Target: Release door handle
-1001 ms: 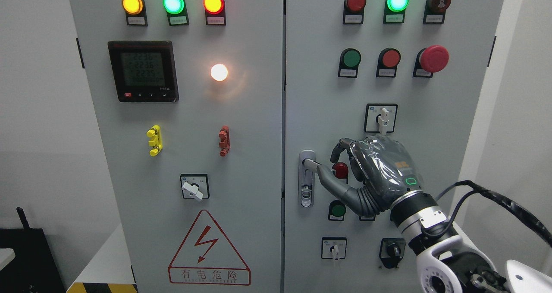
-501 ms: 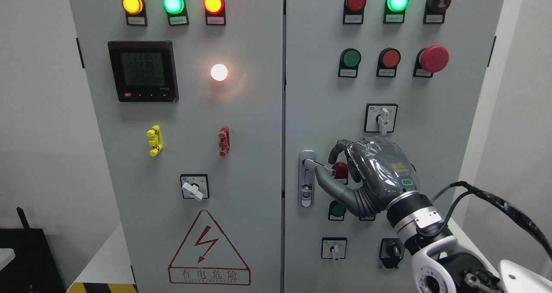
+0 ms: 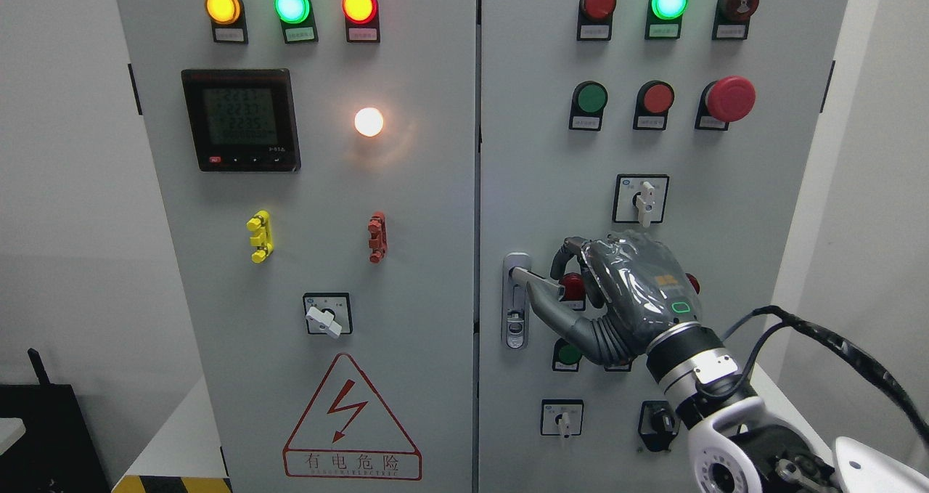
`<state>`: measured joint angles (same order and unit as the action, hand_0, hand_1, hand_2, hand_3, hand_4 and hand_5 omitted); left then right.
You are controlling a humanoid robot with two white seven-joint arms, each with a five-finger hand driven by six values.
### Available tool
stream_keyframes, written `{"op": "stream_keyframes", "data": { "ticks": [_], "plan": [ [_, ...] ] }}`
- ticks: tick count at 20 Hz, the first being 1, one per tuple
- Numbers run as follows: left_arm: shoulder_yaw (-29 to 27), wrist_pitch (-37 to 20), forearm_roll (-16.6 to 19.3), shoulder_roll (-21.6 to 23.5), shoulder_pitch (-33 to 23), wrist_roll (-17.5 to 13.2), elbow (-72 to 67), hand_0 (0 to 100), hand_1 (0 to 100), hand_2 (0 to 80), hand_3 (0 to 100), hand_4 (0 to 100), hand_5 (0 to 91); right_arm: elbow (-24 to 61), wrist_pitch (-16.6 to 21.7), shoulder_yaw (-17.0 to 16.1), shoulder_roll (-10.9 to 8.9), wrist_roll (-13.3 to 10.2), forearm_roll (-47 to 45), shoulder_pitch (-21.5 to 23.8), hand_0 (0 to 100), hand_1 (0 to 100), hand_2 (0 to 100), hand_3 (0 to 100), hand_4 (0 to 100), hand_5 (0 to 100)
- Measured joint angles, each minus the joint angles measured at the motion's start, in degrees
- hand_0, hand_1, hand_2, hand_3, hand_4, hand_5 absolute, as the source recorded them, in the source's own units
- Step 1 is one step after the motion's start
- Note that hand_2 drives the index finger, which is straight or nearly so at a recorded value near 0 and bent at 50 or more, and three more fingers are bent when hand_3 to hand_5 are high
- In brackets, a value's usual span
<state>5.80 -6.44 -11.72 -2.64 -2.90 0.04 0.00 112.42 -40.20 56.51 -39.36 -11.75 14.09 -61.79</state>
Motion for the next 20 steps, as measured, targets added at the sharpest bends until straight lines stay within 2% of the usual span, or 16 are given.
{"op": "stream_keyframes", "data": {
  "ticks": [20],
  "plan": [
    [0.0, 0.0, 0.0, 0.0, 0.0, 0.0, 0.0, 12, 39, 0.0, 0, 0, 0.0, -0.6, 0.0, 0.0, 0.27, 0.0, 0.0, 0.3, 42, 16, 52, 100, 100, 100]
  ]
}}
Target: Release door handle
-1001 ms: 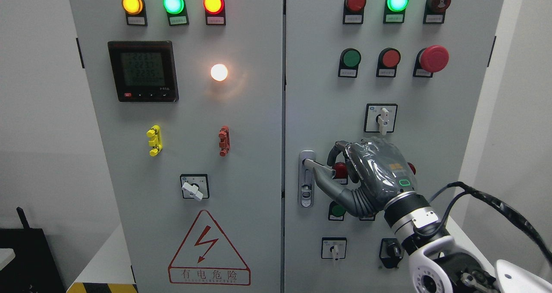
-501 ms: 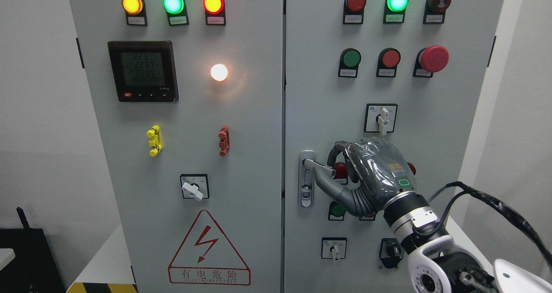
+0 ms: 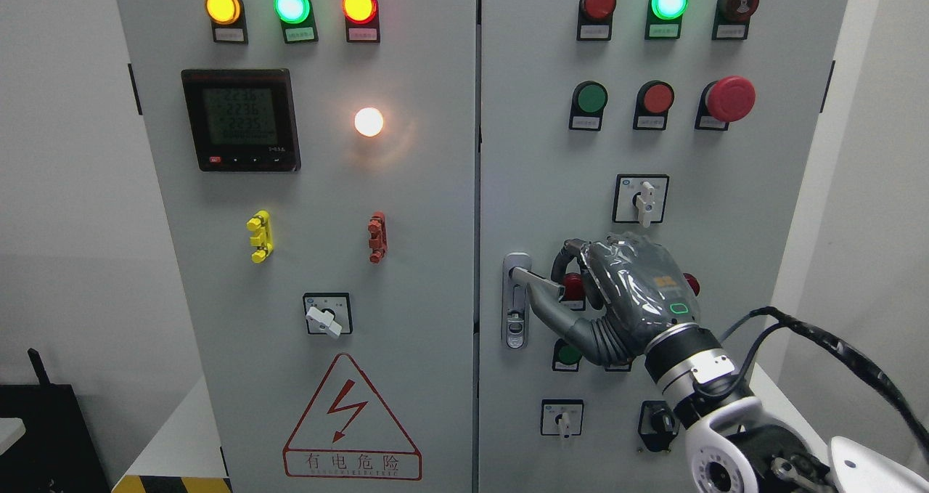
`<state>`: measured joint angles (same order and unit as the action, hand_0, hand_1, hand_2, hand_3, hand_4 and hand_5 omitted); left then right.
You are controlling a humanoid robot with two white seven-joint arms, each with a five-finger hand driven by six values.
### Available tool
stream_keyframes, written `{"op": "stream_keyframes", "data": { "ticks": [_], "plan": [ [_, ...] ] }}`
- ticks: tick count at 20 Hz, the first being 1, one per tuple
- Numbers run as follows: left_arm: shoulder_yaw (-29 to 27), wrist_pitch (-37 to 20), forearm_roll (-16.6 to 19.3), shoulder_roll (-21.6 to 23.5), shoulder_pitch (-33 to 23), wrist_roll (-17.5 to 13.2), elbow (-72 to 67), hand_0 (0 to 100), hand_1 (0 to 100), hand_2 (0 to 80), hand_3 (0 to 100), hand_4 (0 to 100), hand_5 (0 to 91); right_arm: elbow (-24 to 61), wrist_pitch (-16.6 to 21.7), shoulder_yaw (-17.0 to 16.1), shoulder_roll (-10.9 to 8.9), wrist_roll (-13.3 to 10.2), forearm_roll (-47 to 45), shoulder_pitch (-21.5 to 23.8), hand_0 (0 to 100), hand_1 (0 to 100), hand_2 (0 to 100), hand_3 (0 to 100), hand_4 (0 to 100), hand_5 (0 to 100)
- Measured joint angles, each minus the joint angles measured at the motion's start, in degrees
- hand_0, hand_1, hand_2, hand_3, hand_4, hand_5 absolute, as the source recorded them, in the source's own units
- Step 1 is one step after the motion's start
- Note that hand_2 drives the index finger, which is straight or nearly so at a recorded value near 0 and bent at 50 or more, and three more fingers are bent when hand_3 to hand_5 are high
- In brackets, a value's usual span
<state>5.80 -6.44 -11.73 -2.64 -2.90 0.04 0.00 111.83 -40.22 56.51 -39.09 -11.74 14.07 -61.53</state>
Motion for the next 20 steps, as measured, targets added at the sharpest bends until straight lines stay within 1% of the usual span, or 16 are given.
{"op": "stream_keyframes", "data": {
  "ticks": [20],
  "plan": [
    [0.0, 0.0, 0.0, 0.0, 0.0, 0.0, 0.0, 12, 39, 0.0, 0, 0, 0.0, -0.1, 0.1, 0.0, 0.17, 0.0, 0.0, 0.7, 42, 16, 54, 100, 100, 100]
  ]
}}
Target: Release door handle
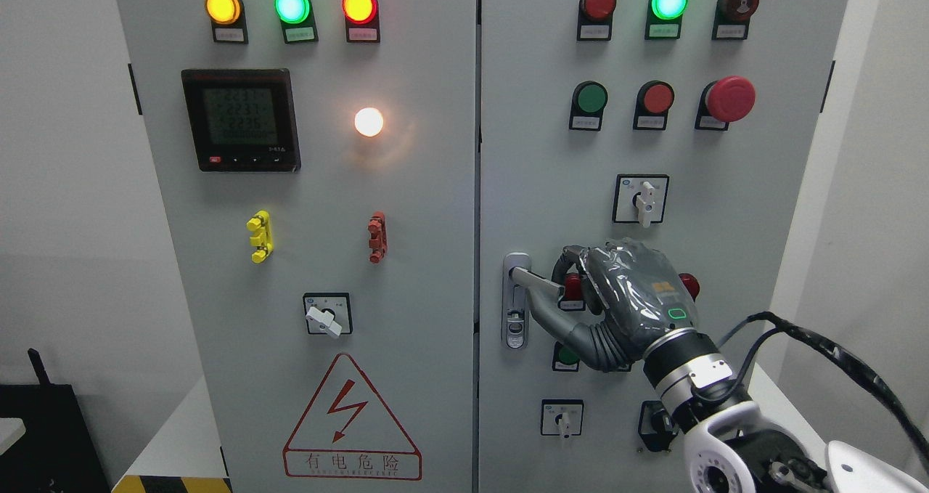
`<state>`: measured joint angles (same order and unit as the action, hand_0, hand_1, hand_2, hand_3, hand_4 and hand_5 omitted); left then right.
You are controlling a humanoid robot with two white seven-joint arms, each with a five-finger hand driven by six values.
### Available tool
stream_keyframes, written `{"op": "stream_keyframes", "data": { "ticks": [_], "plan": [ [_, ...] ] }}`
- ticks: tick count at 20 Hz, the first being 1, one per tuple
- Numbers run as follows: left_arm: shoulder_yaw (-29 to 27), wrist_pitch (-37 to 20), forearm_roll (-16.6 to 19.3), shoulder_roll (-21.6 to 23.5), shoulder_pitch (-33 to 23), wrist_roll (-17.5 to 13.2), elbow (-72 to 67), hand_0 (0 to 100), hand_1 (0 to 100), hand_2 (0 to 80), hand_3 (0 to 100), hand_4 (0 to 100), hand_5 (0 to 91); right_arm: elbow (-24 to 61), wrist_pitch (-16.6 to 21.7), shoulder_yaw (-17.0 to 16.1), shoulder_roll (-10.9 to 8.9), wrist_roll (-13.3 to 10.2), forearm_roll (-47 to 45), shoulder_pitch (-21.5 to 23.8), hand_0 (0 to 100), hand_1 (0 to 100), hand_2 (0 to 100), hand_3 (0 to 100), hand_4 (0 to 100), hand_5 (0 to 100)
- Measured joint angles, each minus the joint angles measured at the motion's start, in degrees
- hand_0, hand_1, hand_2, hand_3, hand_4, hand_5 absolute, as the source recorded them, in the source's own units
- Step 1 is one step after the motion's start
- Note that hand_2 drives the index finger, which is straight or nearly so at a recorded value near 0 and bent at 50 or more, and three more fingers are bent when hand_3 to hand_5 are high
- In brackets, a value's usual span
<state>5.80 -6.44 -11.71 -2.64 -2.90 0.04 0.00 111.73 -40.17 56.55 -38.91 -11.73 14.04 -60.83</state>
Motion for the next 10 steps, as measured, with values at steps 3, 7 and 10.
{"op": "stream_keyframes", "data": {
  "ticks": [3, 7, 10],
  "plan": [
    [0.0, 0.0, 0.0, 0.0, 0.0, 0.0, 0.0, 12, 39, 0.0, 0, 0, 0.0, 0.0, 0.1, 0.0, 0.06, 0.0, 0.0, 0.0, 42, 16, 54, 100, 100, 100],
    [0.0, 0.0, 0.0, 0.0, 0.0, 0.0, 0.0, 12, 39, 0.0, 0, 0, 0.0, 0.0, 0.1, 0.0, 0.18, 0.0, 0.0, 0.1, 41, 17, 55, 100, 100, 100],
    [0.0, 0.0, 0.0, 0.0, 0.0, 0.0, 0.0, 12, 39, 0.0, 0, 0, 0.0, 0.0, 0.1, 0.0, 0.27, 0.0, 0.0, 0.1, 41, 17, 55, 100, 100, 100]
  ]
}}
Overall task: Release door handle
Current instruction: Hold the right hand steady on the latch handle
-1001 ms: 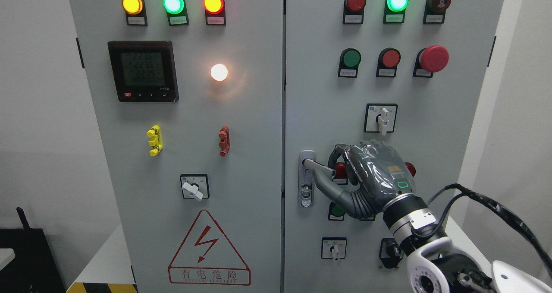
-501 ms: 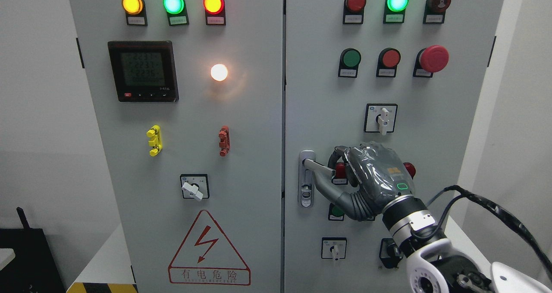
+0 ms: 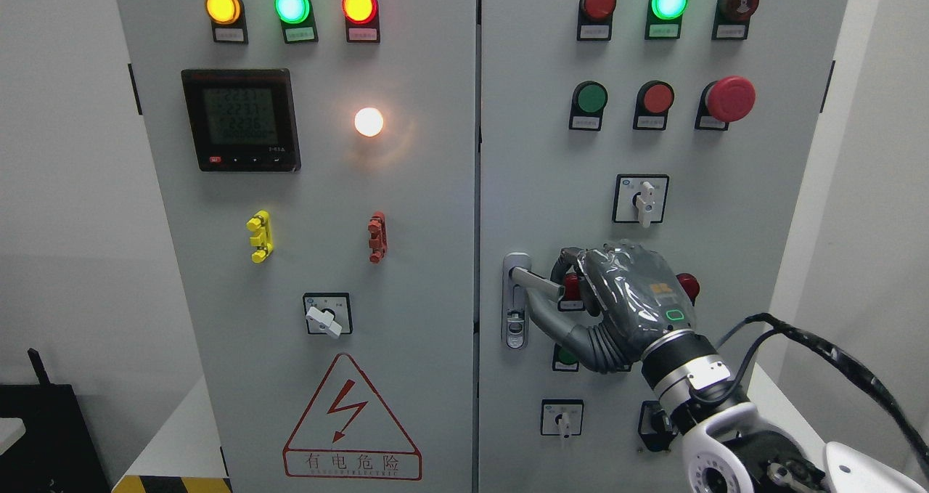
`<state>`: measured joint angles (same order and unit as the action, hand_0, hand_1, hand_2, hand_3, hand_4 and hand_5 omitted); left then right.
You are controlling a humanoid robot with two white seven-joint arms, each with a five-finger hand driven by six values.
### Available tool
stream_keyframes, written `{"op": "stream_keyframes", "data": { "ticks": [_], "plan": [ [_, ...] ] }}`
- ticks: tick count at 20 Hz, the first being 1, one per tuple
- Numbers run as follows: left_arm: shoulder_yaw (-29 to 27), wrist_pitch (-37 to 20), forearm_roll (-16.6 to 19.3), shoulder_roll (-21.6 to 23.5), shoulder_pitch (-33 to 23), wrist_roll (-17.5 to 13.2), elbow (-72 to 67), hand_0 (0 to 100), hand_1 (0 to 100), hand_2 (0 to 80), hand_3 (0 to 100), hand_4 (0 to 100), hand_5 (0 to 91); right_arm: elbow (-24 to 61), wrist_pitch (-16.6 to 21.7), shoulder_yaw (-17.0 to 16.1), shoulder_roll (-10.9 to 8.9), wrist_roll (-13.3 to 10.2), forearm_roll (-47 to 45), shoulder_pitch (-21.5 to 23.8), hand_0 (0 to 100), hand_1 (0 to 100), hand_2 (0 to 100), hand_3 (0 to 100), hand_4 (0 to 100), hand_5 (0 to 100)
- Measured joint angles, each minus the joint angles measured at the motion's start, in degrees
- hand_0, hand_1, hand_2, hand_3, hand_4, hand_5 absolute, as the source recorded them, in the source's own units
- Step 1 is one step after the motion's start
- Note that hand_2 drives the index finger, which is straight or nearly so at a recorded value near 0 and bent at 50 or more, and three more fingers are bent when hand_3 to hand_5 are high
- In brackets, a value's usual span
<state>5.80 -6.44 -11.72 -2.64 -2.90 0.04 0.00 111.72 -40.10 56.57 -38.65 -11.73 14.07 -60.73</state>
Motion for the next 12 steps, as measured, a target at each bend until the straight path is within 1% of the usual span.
{"op": "stream_keyframes", "data": {
  "ticks": [12],
  "plan": [
    [0.0, 0.0, 0.0, 0.0, 0.0, 0.0, 0.0, 12, 39, 0.0, 0, 0, 0.0, 0.0, 0.0, 0.0, 0.15, 0.0, 0.0, 0.2, 41, 17, 56, 100, 100, 100]
  ]
}}
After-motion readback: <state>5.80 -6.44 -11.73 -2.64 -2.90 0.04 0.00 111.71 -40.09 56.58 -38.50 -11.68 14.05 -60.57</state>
